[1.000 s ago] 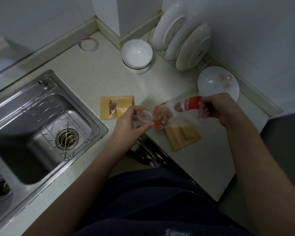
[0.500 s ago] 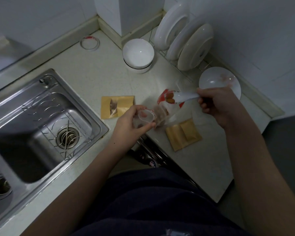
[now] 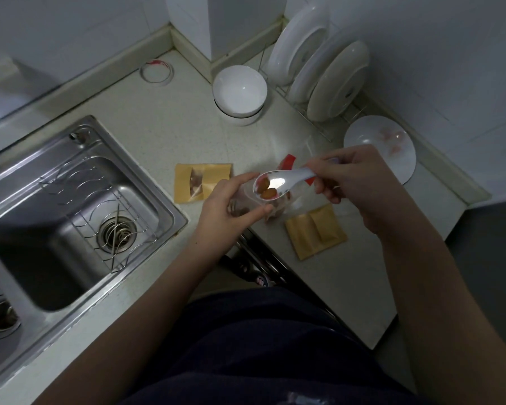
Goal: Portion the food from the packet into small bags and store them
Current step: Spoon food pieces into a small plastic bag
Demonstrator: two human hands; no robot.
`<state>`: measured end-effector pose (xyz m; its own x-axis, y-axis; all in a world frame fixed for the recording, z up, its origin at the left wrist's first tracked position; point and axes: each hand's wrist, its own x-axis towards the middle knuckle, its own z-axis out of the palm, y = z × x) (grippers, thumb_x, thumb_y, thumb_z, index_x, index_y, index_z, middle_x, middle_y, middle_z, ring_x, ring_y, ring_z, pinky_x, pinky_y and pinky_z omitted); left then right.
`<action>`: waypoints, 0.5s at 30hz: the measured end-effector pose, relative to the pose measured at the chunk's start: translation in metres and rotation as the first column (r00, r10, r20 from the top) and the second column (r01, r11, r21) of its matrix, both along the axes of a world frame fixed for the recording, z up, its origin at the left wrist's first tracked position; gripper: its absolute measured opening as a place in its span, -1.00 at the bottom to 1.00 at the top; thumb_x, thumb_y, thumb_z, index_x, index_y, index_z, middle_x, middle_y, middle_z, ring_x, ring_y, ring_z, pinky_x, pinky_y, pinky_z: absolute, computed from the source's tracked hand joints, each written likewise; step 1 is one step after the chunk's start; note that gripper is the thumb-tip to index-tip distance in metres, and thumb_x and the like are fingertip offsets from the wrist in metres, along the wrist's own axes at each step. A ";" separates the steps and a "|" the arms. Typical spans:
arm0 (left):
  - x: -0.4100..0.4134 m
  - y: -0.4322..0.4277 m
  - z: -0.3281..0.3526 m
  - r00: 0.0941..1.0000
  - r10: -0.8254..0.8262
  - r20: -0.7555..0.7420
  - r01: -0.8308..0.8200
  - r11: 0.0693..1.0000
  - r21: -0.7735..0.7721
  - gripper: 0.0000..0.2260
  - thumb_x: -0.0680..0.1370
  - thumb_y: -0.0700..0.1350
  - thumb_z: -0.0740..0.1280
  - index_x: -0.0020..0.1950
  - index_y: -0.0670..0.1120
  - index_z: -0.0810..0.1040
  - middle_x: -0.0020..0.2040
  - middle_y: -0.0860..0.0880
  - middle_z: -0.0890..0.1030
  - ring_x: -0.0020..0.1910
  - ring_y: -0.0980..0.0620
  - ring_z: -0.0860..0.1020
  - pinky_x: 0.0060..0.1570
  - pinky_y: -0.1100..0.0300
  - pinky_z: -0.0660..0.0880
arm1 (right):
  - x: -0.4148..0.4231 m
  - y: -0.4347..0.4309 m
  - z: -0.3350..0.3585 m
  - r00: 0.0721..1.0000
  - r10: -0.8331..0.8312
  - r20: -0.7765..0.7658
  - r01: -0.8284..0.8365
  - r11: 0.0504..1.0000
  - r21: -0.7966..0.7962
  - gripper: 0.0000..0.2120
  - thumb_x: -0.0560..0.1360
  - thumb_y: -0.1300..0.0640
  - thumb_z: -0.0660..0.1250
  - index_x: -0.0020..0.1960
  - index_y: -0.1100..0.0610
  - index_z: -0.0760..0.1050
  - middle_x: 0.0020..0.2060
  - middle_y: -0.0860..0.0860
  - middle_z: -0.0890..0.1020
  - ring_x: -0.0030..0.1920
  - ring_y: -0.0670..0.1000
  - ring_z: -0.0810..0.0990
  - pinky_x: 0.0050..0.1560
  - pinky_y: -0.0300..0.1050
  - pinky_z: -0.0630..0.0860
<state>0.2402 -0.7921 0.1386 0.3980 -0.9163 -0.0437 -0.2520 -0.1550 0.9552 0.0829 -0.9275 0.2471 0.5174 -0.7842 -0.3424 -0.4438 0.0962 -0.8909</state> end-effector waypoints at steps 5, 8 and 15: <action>-0.001 -0.001 0.001 1.000 0.018 -0.003 -0.018 1.000 -0.008 -0.48 0.37 0.15 0.48 0.31 0.11 0.50 0.13 0.07 0.55 0.12 0.19 0.52 0.09 0.23 0.53 | 0.007 0.010 0.006 0.977 0.188 -0.097 -0.207 0.945 -0.251 -0.85 0.53 0.23 0.34 0.02 0.18 0.67 -0.42 0.08 0.60 -0.46 -0.12 0.47 -0.40 -0.39 0.39; -0.001 -0.001 0.001 0.999 0.022 -0.026 -0.021 1.000 0.013 -0.47 0.37 0.14 0.48 0.32 0.10 0.50 0.14 0.08 0.55 0.13 0.20 0.52 0.09 0.12 0.56 | 0.006 0.009 0.006 0.980 0.157 -0.126 -0.190 0.928 -0.321 -0.85 0.52 0.22 0.35 0.03 0.11 0.66 -0.41 0.01 0.61 -0.46 -0.18 0.47 -0.36 -0.38 0.43; -0.001 0.000 0.000 0.995 0.040 -0.089 -0.035 0.998 0.056 -0.45 0.38 0.11 0.50 0.34 0.09 0.48 0.20 0.12 0.57 0.19 0.21 0.51 0.17 0.20 0.51 | -0.005 -0.006 0.008 0.992 -0.039 -0.118 -0.020 0.888 -0.460 -0.87 0.53 0.12 0.34 -0.18 0.00 0.61 -0.49 -0.09 0.56 -0.50 -0.19 0.47 -0.37 -0.39 0.43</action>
